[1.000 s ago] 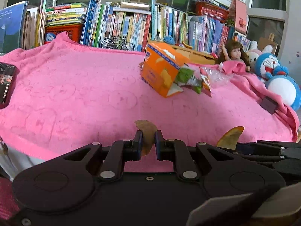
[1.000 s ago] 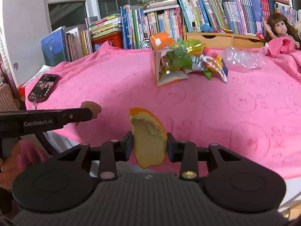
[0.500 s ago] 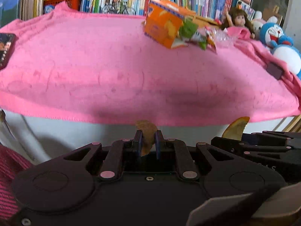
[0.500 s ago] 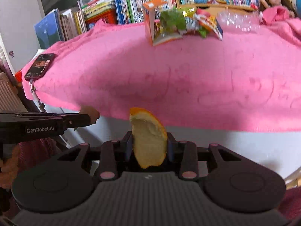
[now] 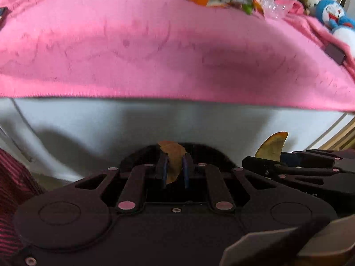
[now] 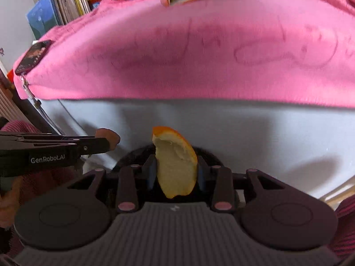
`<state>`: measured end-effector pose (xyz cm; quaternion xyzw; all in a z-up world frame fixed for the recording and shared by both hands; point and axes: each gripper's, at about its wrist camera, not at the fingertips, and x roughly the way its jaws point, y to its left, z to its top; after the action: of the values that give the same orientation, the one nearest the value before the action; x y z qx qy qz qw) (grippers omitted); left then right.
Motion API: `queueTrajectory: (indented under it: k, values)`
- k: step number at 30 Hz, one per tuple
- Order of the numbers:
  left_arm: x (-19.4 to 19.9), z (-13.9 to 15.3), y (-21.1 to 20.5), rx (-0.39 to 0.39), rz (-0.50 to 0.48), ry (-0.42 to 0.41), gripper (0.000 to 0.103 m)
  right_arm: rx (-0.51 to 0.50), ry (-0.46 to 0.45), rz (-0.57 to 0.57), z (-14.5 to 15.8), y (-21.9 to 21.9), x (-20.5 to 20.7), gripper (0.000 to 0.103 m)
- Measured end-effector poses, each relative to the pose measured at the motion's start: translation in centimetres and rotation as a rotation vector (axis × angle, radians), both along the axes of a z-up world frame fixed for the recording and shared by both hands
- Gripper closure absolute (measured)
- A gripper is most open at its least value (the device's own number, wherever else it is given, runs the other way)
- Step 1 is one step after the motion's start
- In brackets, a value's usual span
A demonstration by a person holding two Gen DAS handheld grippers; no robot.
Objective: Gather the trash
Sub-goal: 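Carry the chip and peel slice down into the bin and open both tools, then raise both open tools back over the towel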
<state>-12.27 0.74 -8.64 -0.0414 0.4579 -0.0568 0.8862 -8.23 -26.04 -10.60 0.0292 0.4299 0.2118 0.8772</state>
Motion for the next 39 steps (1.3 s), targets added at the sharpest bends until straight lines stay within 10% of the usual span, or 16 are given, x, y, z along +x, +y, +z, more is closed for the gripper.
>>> queueTrajectory:
  k: [19, 35, 39]
  values:
    - [2.3, -7.4, -0.7, 0.041, 0.034, 0.257, 0.089, -0.054, 0.21, -0.047, -6.8, 0.9, 1.5, 0.061]
    - [2.5, -9.0, -0.8, 0.06, 0.034, 0.32, 0.089, -0.051, 0.251, -0.046, -7.8, 1.0, 2.2, 0.059]
    - [2.5, -8.8, -1.0, 0.064, 0.04, 0.318, 0.072, -0.051, 0.243, -0.039, -7.6, 1.1, 2.1, 0.046]
